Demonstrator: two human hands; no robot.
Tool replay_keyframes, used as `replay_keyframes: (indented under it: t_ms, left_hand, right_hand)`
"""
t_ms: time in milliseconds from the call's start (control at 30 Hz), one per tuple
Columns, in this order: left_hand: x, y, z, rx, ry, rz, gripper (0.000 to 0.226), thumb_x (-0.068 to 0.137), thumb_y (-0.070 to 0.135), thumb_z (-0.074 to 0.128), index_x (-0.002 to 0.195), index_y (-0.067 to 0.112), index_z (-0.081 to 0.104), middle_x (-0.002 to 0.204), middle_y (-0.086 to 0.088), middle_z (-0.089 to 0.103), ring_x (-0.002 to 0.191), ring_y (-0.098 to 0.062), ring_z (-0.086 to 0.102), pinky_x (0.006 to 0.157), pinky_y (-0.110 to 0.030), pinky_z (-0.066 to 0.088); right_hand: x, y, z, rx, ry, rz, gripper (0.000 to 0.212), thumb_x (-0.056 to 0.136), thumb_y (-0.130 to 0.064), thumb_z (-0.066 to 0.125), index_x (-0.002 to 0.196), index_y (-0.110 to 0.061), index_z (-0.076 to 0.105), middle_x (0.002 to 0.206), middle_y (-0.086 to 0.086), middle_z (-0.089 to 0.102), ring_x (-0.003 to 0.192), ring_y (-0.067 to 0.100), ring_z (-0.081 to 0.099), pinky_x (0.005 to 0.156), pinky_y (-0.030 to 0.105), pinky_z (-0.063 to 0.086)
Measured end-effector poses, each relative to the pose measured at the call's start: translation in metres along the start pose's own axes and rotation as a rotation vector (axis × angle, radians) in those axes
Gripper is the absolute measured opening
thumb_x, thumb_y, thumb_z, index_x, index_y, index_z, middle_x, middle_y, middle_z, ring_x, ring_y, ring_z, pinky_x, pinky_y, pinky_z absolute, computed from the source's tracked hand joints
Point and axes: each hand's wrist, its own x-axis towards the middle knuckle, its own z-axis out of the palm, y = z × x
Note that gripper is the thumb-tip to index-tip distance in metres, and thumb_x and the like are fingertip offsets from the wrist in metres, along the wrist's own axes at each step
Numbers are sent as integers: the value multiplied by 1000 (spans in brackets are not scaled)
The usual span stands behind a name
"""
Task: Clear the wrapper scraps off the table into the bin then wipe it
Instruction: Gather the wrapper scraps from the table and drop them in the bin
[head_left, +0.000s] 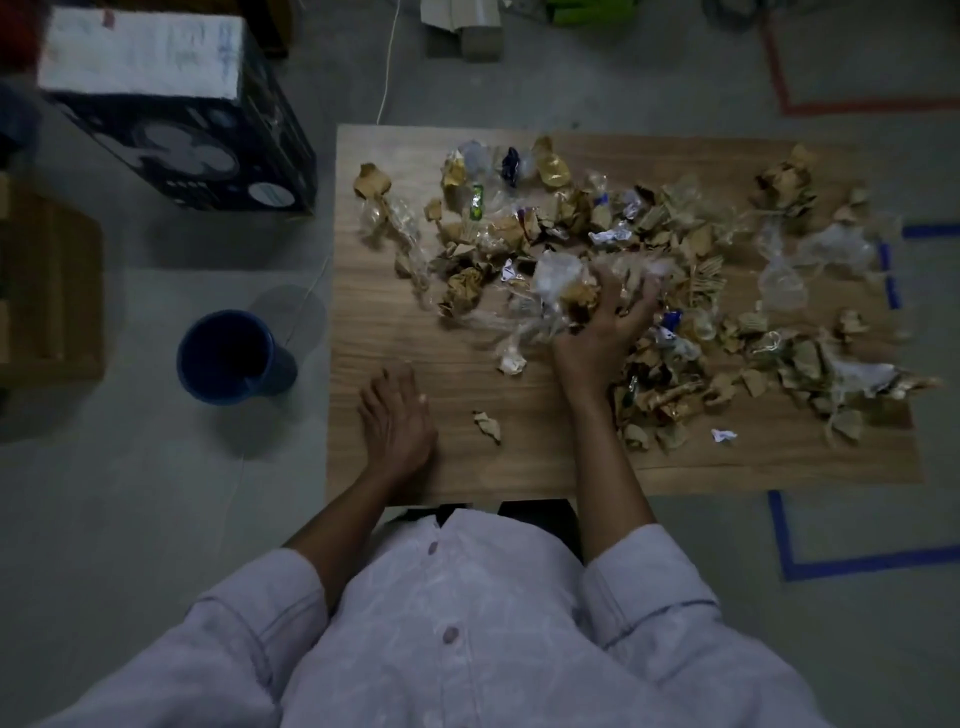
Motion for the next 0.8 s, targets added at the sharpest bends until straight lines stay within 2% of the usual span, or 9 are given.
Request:
replay_keyframes:
  t_ms: [100, 167, 233, 333, 433, 567, 667, 733, 800]
  left_hand:
    - [-6, 9, 9, 31, 6, 62, 66, 98, 13, 45, 158, 13, 17, 155, -26, 15, 140, -47, 18, 118, -59, 16]
    - [-6, 8, 16, 59, -4, 97, 69, 92, 8, 49, 155, 12, 21, 152, -26, 16, 136, -47, 19, 117, -59, 16]
    - [0, 3, 19, 76, -10, 138, 66, 89, 6, 53, 150, 11, 29, 147, -23, 19, 133, -44, 21, 115, -56, 17]
    - [10, 13, 10, 57, 38, 156, 57, 80, 4, 65, 133, 9, 43, 135, -21, 32, 122, -37, 30, 106, -48, 30]
    - [23, 48, -7, -208, 72, 29, 32, 86, 6, 61, 117, 7, 54, 126, -21, 44, 114, -37, 44, 94, -40, 36]
    - [49, 106, -31, -545, 1, 120, 25, 92, 20, 67, 115, 9, 60, 120, -12, 55, 108, -31, 58, 92, -38, 48]
    - [53, 131, -39, -644, -241, 291, 29, 100, 34, 62, 120, 13, 61, 113, -5, 67, 101, -21, 67, 88, -43, 58]
    - [48, 130, -35, -537, -271, 406, 28, 100, 34, 60, 120, 14, 63, 112, -4, 70, 102, -19, 67, 89, -45, 57]
    - [39, 116, -24, -419, -154, 541, 23, 99, 26, 61, 117, 14, 65, 112, -3, 69, 103, -19, 64, 90, -45, 54]
  right_hand:
    - [9, 20, 19, -250, -264, 115, 97, 76, -28, 79, 156, -39, 26, 168, 18, -7, 153, 41, -3, 121, 63, 18]
    - [7, 34, 29, -283, -456, 159, 105, 81, -40, 79, 160, -43, 9, 167, 16, -20, 153, 39, -18, 117, 73, 8]
    - [4, 39, 26, -263, -492, 137, 112, 78, -44, 81, 159, -48, 4, 165, 12, -28, 151, 38, -25, 115, 76, 7]
    - [-11, 30, 10, -225, -292, 19, 108, 75, -29, 78, 159, -48, 12, 165, 12, -26, 152, 40, -22, 114, 75, 20]
    - [-53, 24, 6, -252, -196, -78, 98, 75, -28, 77, 158, -38, 27, 167, 17, -13, 155, 40, -10, 120, 63, 19]
    - [-113, 40, 19, -290, -499, -159, 103, 77, -48, 70, 161, -37, 11, 168, 13, -16, 156, 34, -11, 118, 61, 13]
    - [-138, 66, 27, -345, -647, -243, 105, 82, -51, 60, 161, -32, -7, 170, 10, -15, 156, 36, -7, 119, 62, 13]
    - [-147, 79, 27, -286, -613, -260, 93, 88, -49, 50, 164, -21, 4, 171, 10, -4, 157, 34, 0, 123, 56, 10]
    - [-152, 83, 29, -257, -580, -247, 79, 91, -48, 42, 161, -15, 25, 169, 13, 14, 155, 32, 13, 121, 52, 13]
